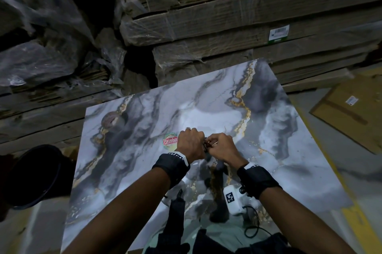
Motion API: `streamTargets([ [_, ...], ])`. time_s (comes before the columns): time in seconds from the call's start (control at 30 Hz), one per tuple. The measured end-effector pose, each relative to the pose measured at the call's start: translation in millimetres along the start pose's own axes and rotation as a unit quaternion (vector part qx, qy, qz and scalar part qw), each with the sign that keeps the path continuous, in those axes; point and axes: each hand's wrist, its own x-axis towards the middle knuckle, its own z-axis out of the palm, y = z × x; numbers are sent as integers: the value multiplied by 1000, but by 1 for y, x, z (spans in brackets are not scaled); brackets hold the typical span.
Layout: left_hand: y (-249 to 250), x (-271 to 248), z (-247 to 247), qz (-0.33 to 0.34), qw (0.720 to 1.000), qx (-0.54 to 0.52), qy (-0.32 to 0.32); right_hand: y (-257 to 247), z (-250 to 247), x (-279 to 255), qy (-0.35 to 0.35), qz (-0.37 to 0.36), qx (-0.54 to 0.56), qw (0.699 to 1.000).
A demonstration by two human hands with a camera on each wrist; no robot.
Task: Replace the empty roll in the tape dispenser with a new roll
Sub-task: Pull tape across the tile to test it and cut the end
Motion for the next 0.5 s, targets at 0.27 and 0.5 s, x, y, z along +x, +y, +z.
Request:
streamTargets([
  [0.27,1,1,-2,1,1000,1,5,8,-8,-5,-19,-138,-127,982],
  [0.5,0,2,-3,7,1000,-6,2,12,-10,-3,-34,-208,-218,953],
])
